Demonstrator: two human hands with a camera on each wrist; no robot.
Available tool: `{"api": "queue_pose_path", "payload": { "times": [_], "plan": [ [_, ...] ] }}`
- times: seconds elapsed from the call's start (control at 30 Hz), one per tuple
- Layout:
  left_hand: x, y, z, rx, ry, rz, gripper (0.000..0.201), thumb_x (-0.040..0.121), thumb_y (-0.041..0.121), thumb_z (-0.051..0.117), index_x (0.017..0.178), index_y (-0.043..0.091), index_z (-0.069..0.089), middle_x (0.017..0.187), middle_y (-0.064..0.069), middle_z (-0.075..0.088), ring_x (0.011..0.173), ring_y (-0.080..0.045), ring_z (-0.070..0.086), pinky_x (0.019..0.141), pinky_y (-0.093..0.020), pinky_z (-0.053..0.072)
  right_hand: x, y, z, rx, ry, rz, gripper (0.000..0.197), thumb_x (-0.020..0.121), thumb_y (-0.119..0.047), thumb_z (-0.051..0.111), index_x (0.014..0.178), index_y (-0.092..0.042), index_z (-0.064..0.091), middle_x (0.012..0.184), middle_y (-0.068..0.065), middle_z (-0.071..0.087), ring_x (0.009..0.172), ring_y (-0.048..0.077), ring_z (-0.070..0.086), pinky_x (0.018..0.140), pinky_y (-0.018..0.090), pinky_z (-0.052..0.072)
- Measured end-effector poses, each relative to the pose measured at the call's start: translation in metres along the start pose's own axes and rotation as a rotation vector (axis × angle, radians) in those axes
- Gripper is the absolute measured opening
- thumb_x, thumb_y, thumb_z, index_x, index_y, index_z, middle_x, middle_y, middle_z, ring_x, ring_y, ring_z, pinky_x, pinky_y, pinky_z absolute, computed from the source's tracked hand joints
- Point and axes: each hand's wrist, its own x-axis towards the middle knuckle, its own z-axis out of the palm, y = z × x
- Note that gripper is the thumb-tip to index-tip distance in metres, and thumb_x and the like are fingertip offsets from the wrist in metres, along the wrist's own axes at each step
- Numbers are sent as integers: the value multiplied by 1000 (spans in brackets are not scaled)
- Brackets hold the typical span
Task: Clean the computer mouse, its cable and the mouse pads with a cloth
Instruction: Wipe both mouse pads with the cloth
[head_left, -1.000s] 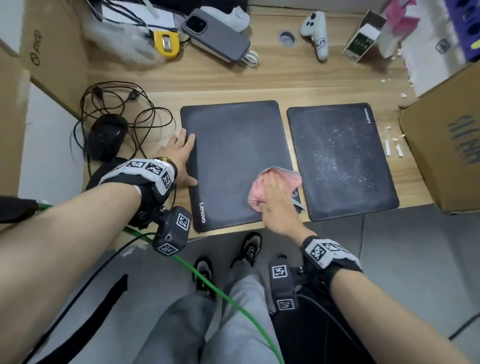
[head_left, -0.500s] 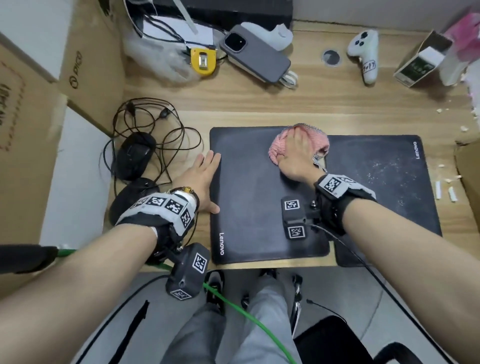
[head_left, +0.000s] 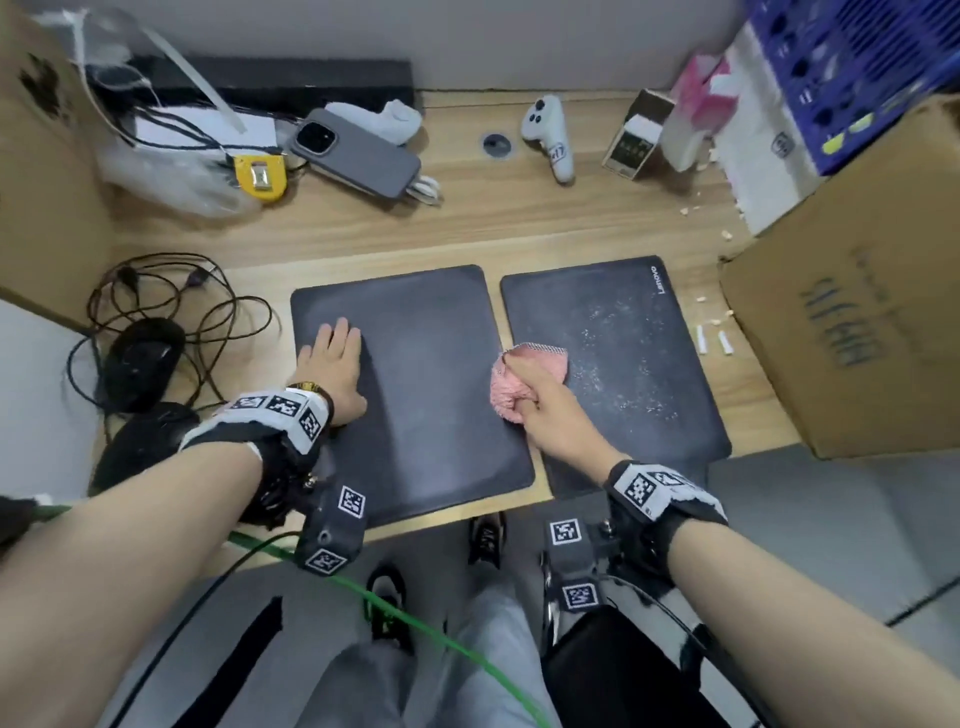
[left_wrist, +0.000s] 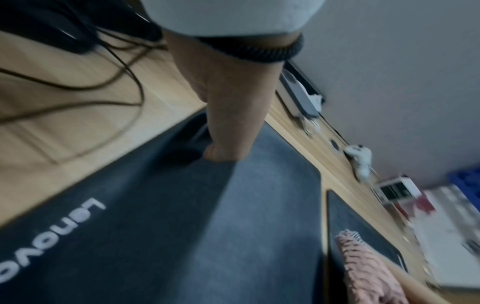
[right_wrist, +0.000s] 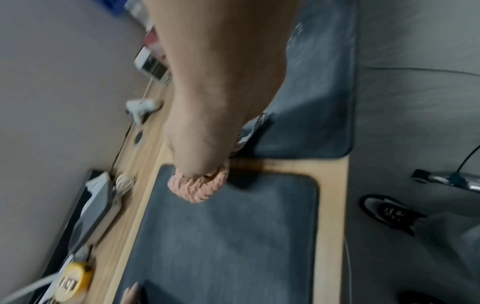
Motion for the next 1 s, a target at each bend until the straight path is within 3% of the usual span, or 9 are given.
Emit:
{"api": "queue_pose_path", "payload": {
  "times": [0.07,0.2,0.27,0.37,0.5,0.6,0.67,0.8,1.0],
  "plan": [
    [5,34,-6,-47,9,91,84,81,11,56,150,5,8,160,-11,-4,146,-30,2,115,-43,20,-19,22,-21,38,110,17,58,87,12,42,141,-10,45,148,3,43,138,15,35,97,-5,15],
    [20,95,-22,-119,-12,224,81,85,4,48,152,9,3,161,-6,-10,148,-26,-3,118,-41,15,-51,65,-46,36,278,38,60,85,12,47,139,-13,50,143,-4,46,134,6,36,100,0,18],
    [30,115,-28,-160,-28,250,82,87,2,44,153,11,-3,161,-3,-14,148,-22,-7,119,-40,13,-63,79,-40,59,245,69,61,86,10,47,141,-17,48,139,-14,42,133,-3,29,103,-2,14],
    [40,130,-28,-206,-18,275,85,86,0,42,154,17,-6,161,0,-9,149,-19,-3,116,-42,24,-73,93,-18,17,99,15,62,88,6,46,145,-18,41,142,-21,28,136,-8,13,115,10,7],
    [43,143,-19,-181,-17,291,76,91,8,40,154,17,-1,161,2,-9,149,-20,-1,116,-43,25,-73,103,-6,-138,19,-82,64,87,3,47,148,-13,34,153,-7,21,145,6,3,117,21,-2],
    [48,149,-16,-97,65,335,71,91,7,40,153,12,6,162,-2,-4,148,-21,0,117,-43,20,-73,107,-7,-234,-23,-100,67,87,1,46,150,-15,28,160,4,14,149,17,1,119,27,-5],
    [51,151,-16,-19,111,362,68,90,6,39,152,9,11,161,-4,2,146,-22,4,115,-43,20,-72,109,-9,-261,-56,-105,68,90,0,45,152,-17,23,161,4,9,149,18,-3,118,26,-8],
    [54,152,-18,17,115,375,64,88,5,40,148,7,19,159,-5,11,141,-24,14,112,-45,26,-60,109,-11,-397,-124,-93,70,92,-5,42,154,-18,13,162,4,-1,149,21,-11,121,40,-3],
    [55,150,-20,23,68,384,67,89,8,40,150,9,13,160,-4,6,143,-22,8,113,-42,24,-15,90,-17,-534,-194,-52,71,95,-13,39,153,-13,-3,161,8,-13,147,26,-19,120,46,-3]
  ]
}}
